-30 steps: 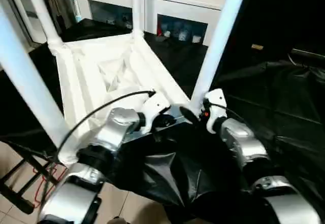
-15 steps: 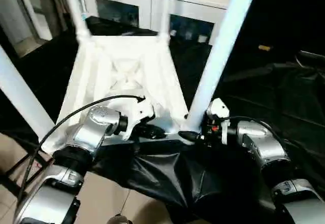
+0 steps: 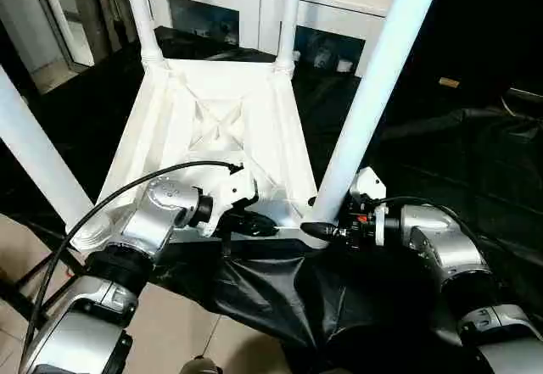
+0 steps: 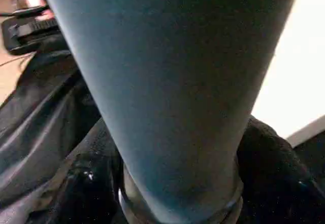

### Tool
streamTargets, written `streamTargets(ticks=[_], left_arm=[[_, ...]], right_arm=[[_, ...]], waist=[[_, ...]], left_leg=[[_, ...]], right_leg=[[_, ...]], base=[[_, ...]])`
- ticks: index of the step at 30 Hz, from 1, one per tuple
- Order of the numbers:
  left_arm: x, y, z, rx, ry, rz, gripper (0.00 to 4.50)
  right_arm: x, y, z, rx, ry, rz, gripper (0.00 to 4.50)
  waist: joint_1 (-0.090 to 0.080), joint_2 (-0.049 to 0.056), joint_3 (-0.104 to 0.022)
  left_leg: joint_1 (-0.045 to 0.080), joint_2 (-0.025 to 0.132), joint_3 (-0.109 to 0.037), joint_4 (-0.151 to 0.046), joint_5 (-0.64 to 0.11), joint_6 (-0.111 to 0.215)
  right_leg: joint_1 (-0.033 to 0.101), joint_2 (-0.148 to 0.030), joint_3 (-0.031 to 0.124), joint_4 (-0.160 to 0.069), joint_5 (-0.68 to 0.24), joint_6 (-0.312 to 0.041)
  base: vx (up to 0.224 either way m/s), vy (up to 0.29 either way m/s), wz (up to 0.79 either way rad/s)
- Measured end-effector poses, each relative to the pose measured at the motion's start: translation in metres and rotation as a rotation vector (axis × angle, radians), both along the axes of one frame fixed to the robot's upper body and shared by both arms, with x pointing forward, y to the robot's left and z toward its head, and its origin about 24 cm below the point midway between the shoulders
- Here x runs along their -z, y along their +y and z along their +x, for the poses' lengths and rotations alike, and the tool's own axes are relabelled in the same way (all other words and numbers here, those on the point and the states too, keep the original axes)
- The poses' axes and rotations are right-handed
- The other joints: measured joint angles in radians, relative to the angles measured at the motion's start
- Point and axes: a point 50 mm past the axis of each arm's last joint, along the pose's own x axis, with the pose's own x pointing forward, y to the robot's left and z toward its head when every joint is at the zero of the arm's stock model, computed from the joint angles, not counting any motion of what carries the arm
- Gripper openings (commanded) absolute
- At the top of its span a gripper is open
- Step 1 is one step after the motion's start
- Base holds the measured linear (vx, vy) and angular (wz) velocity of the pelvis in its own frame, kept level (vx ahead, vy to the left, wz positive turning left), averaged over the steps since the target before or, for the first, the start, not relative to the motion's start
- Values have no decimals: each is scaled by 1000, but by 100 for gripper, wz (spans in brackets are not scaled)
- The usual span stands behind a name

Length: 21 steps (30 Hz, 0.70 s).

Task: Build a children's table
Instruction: Rotate leg to tighten

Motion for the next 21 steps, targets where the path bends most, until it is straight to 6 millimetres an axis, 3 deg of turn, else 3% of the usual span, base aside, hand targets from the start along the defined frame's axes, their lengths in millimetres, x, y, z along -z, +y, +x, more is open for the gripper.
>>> streamTargets(ticks=[3, 7, 10, 11, 12, 17, 21], left_arm=[[3, -7, 4, -78, -18, -4, 0], [7, -26, 14, -219, -40, 3, 0], [8, -35, 16, -271, -49, 8, 0], [9, -37, 16, -283, -51, 10, 0], [9, -39, 17, -292, -57, 11, 0], [9, -43, 17, -305, -64, 12, 0], [8, -39, 16, -277, -58, 15, 0]], right_arm=[[5, 2, 7, 158, -10, 1, 267], [10, 14, 23, 459, -9, 11, 266], [11, 20, 28, 571, -9, 1, 266], [12, 21, 29, 593, -13, -4, 266], [12, 22, 30, 612, -20, -13, 322], [13, 26, 31, 642, -42, -44, 372], [12, 26, 30, 582, -58, -49, 381]], waist=[[-7, -1, -1], [-33, -1, -1], [-36, 0, -2], [-37, 0, -2], [-36, 0, -2], [-37, -1, -3], [-38, -1, -3]], left_leg=[[3, 0, 0, 1, 0, 0], [10, -1, 0, 0, 1, -1], [12, -1, -1, -1, 1, -1], [12, -1, -1, -1, 1, -1], [12, -1, -1, -1, 1, -1], [13, -1, -1, -1, 1, -1], [12, -1, -1, -1, 1, -1]], right_leg=[[2, 0, 1, 1, 1, -1], [7, 0, 1, 0, -1, 3], [8, 0, 2, 0, -1, 3], [8, 0, 1, 0, -1, 3], [8, 0, 1, 0, -1, 3], [9, 0, 2, -1, -1, 3], [9, 0, 1, -2, -1, 3]], base=[[0, 0, 0], [0, 0, 0], [0, 0, 0], [0, 0, 0], [0, 0, 0], [0, 0, 0], [0, 0, 0]])
